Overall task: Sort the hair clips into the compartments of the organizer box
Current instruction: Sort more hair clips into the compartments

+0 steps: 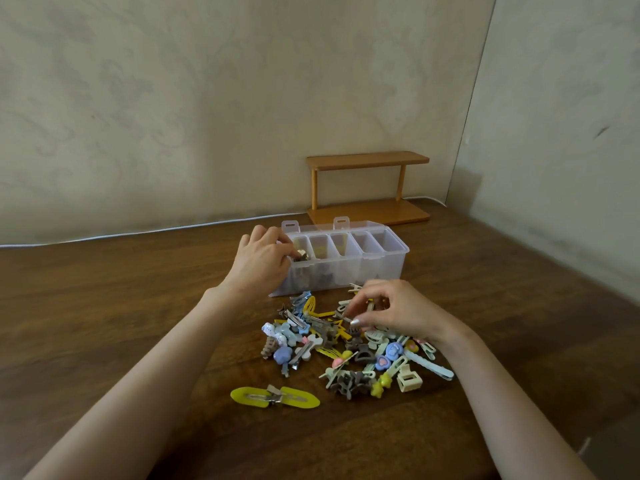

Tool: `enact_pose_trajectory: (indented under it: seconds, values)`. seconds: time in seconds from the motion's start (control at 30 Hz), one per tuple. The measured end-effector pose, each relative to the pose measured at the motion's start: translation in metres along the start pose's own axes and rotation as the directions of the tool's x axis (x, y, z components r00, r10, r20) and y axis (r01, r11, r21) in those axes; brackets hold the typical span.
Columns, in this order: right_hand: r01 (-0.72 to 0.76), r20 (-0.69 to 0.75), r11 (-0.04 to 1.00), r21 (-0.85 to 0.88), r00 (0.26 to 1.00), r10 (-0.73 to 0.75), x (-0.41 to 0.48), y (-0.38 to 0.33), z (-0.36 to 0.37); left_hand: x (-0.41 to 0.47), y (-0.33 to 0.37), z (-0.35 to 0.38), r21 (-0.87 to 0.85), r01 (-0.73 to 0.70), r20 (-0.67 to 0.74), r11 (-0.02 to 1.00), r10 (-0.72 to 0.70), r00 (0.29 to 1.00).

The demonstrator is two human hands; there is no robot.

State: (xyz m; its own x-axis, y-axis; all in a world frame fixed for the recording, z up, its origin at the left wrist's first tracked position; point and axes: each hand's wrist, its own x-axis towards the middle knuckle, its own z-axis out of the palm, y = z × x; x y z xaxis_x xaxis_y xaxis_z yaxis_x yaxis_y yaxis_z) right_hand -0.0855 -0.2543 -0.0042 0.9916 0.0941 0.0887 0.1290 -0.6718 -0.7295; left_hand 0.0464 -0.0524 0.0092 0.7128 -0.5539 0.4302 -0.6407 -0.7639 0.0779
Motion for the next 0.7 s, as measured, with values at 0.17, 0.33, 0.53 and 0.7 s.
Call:
enact_pose_trajectory:
  seconds: [0.17, 0.33, 0.53, 0.7]
  values:
    - [-0.003, 0.076, 0.983, -0.185, 0.997, 0.017, 0.002, 0.003, 0.0, -0.004, 0.006, -0.005, -0.122, -0.011, -0.169, 0.992, -0.01, 0.985]
    - [-0.019, 0.004, 0.987, -0.157, 1.0, 0.02, 0.001, 0.002, 0.0, -0.003, 0.015, -0.01, -0.187, -0.059, -0.199, 0.981, 0.021, 0.98]
    - [-0.038, -0.148, 0.999, 0.004, 0.988, 0.039, 0.003, 0.003, -0.001, -0.008, 0.028, -0.013, -0.28, -0.185, -0.141, 0.942, 0.151, 0.979]
    - [-0.042, -0.249, 0.968, 0.248, 0.963, 0.106, 0.005, 0.007, -0.003, -0.015, 0.047, -0.013, -0.421, -0.232, 0.128, 0.877, 0.311, 0.942]
